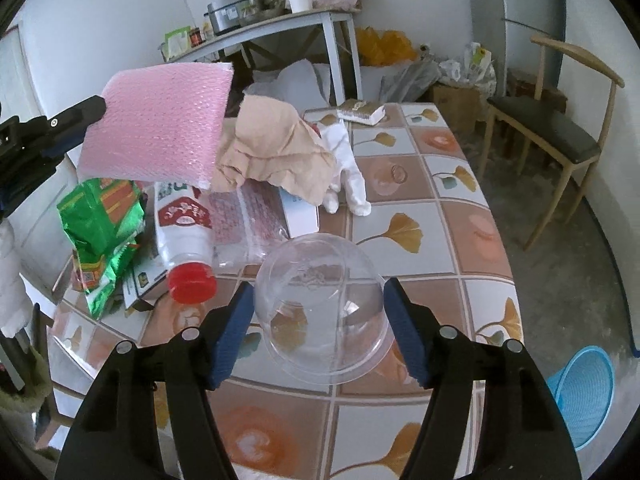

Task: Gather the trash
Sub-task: 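Grasp the pink bubble-wrap sheet with the left tool while the right tool grasps the clear plastic dome, then carry the pink sheet and clear dome to the blue wastebasket and release both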

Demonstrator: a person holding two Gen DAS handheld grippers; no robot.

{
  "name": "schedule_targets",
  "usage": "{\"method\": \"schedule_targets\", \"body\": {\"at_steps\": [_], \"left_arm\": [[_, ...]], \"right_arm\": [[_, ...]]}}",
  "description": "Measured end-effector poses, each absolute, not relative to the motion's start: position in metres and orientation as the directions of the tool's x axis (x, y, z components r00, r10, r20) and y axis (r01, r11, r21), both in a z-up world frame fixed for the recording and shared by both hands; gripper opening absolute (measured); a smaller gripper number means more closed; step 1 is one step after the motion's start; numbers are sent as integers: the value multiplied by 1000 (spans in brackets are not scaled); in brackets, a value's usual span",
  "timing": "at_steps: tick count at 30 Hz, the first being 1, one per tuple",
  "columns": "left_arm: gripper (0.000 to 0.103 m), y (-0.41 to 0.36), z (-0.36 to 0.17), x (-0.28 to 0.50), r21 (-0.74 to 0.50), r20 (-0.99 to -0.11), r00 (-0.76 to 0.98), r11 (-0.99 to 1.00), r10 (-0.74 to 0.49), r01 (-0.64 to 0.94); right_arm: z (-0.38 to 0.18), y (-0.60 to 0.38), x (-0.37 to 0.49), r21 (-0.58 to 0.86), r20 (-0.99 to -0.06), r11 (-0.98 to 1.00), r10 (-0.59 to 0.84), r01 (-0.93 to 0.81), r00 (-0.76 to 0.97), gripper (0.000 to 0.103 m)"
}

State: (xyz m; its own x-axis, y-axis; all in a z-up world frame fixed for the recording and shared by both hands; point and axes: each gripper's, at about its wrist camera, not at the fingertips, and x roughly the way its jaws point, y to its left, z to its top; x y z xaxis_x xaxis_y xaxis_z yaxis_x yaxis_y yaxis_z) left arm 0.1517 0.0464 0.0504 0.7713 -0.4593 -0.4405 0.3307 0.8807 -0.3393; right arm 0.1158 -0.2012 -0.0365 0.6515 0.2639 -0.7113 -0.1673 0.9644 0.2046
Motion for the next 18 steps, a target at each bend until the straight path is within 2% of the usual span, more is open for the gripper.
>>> {"method": "schedule_targets", "body": {"at_steps": [18], "left_arm": [[21,61,72,87,-411,-340,808,849,-481,332]], "right_arm": [[21,-246,63,279,-621,959,225,-57,751,65]]}}
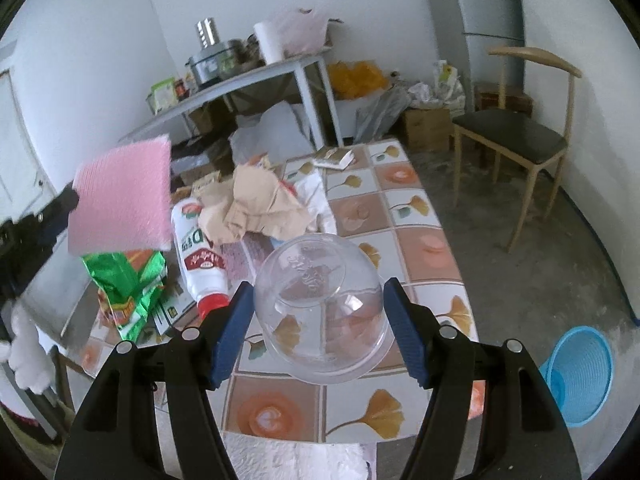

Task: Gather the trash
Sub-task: 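Carry the pink sheet and clear dome to the blue wastebasket and release both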

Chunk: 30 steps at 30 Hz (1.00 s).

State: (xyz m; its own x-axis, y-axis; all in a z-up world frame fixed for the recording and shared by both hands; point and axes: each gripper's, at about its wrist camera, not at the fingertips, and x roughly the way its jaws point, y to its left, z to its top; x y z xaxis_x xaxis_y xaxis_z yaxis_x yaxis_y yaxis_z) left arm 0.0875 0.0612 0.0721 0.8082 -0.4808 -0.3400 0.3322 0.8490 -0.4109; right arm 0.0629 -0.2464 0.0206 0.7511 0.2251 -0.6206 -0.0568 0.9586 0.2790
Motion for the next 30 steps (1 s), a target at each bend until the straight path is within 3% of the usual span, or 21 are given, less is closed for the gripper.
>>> {"method": "schedule_targets", "body": {"at_steps": [9,15,24,30], "left_arm": [[21,38,73,76,-420,-338,778,825,-529,378],[21,-13,66,88,-416,-393,701,795,-595,442],[22,-168,46,117,-416,-501,458,668,-734,617],[22,-287,2,125,-412,-618,290,616,-730,672]], "right_arm": [[34,-291,27,303,-584,951,143,51,799,65],[29,-346,-1,348,-575,922,67,170,815,65],[-7,-472,-71,483,-618,738,-94,472,780,65],[-52,-544,-90,546,-670,599,-107,586,734,65]]}}
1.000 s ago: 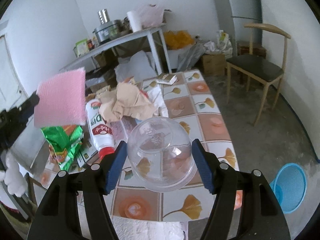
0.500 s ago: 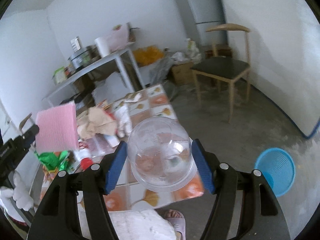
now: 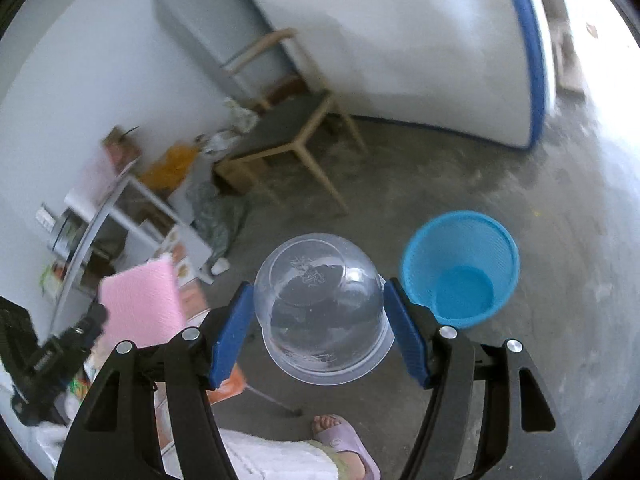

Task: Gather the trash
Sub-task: 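Carry the pink sheet and clear dome to the blue wastebasket and release both, then move both tools back over the table toward the brown paper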

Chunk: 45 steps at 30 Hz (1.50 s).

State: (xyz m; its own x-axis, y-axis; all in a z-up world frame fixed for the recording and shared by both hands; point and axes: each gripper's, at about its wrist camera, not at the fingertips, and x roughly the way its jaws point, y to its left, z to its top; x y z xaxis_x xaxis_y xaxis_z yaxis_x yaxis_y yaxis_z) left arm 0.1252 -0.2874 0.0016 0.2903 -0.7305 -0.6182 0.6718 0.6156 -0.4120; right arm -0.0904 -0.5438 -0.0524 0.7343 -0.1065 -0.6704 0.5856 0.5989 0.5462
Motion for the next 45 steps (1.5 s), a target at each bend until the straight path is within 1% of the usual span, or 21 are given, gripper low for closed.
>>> {"method": "schedule_targets", "body": {"at_steps": [2,6,8,9,10,11,12,14,15,17,19,24,28,32,35,38,41,45], "left_arm": [[22,-327,-23,129,-411,-659,239,608,-713,680],[22,-402,-71,142,-459,-707,129,590,-695,664],[23,-432,-91,143,-478,-714,86,574,-695,665],[25,-451,-105,148,-502,-712,66,573,-699,648],[40,-463,-116,151,-515,-710,51,567,-702,643],[48,-474,-126,153,-522,-714,35,564,-700,640],[53,-482,-136,154,-512,-727,37,578,-685,636],[54,-491,-153,157,-499,-756,31,607,-653,619],[54,-492,-157,157,-494,-768,23,616,-640,614],[55,-481,-157,155,-501,-766,17,613,-642,611],[59,-469,-149,151,-499,-753,36,606,-657,619],[62,-433,-113,139,-475,-721,84,579,-688,662],[67,-394,-75,129,-460,-688,143,579,-712,674],[72,-345,-40,117,-426,-651,228,596,-724,680],[76,-310,-20,107,-409,-622,281,609,-731,679],[77,-271,-11,98,-394,-600,338,636,-725,664],[82,-232,2,90,-386,-578,376,648,-724,656],[83,-187,10,77,-370,-551,418,660,-723,654]], "right_arm": [[-68,-566,-88,563,-682,562,-99,606,725,65],[-96,-610,-79,571,-703,510,-102,644,704,65],[-105,-628,-69,564,-710,497,-116,660,694,66],[-112,-640,-65,558,-716,491,-124,669,687,66],[-122,-654,-58,536,-733,483,-140,692,665,73],[-130,-664,-53,513,-749,479,-155,712,644,82],[-139,-671,-50,484,-766,477,-174,734,619,83],[-160,-686,-48,409,-811,460,-214,788,545,83],[-169,-689,-51,399,-820,445,-219,802,529,83],[-179,-693,-58,398,-827,425,-218,813,519,83],[-182,-688,-67,403,-822,423,-223,812,524,83],[-167,-662,-79,349,-802,501,-278,792,529,83],[-132,-624,-84,299,-763,588,-326,752,558,83],[-96,-584,-89,265,-704,643,-380,719,599,91],[-66,-551,-90,200,-646,681,-449,704,618,97],[-37,-516,-84,127,-590,726,-493,676,640,97],[-13,-477,-71,62,-557,795,-475,604,682,97],[4,-436,-56,29,-558,858,-412,513,721,97]]}}
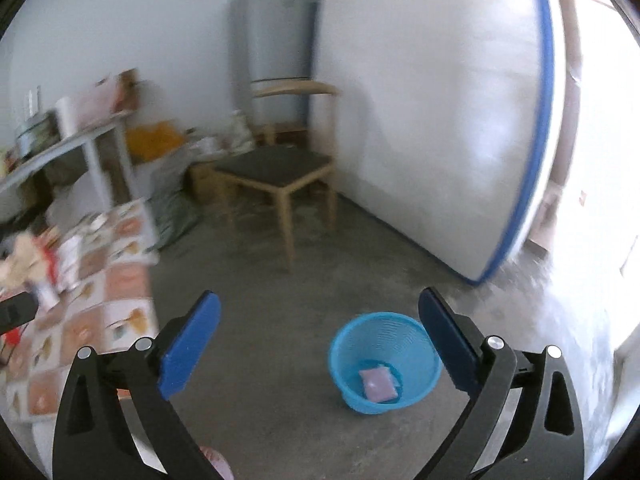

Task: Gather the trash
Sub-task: 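Move both tools back over the table toward the brown paper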

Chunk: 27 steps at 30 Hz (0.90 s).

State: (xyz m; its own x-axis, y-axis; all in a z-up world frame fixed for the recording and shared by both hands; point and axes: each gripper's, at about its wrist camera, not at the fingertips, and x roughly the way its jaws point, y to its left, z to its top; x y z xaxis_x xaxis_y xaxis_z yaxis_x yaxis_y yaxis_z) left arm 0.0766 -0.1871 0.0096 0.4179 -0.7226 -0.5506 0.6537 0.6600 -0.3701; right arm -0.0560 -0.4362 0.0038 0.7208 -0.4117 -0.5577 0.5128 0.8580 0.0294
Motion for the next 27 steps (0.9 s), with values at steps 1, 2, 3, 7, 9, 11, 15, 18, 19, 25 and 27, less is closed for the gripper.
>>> {"method": "schedule_targets", "body": {"at_steps": [1,2,3,7,9,11,15,18,19,25,27], "left_arm": [[83,-174,12,74,-371,-544,430,666,-721,647],[83,-162,14,72,-375,-533,445,672,-720,639],[83,-151,16,69,-377,-521,463,680,-717,629],[85,-112,26,59,-381,-486,524,709,-700,594],[87,-89,33,59,-395,-469,551,722,-690,568],[88,-69,37,61,-416,-448,576,730,-684,542],[90,-32,41,62,-444,-420,625,749,-658,491],[90,-8,41,68,-445,-416,654,769,-632,460],[90,-2,41,70,-443,-416,662,775,-624,451],[90,27,36,87,-455,-417,706,804,-573,384],[90,35,33,93,-452,-423,715,813,-557,366]], "right_arm": [[8,-424,-52,36,-552,874,-387,484,739,97],[12,-414,-50,43,-548,888,-362,458,754,97],[14,-405,-47,49,-545,901,-338,431,768,97],[21,-362,-31,94,-544,945,-215,313,811,96],[24,-341,-23,108,-544,955,-174,275,821,97],[31,-317,-16,121,-536,963,-141,241,832,96],[45,-283,-5,163,-512,968,-81,189,855,96],[53,-260,9,186,-495,969,-49,161,867,96],[55,-255,10,191,-491,969,-43,156,870,96],[63,-231,36,229,-488,967,12,115,873,97],[63,-226,45,232,-494,967,27,102,869,96]]}}
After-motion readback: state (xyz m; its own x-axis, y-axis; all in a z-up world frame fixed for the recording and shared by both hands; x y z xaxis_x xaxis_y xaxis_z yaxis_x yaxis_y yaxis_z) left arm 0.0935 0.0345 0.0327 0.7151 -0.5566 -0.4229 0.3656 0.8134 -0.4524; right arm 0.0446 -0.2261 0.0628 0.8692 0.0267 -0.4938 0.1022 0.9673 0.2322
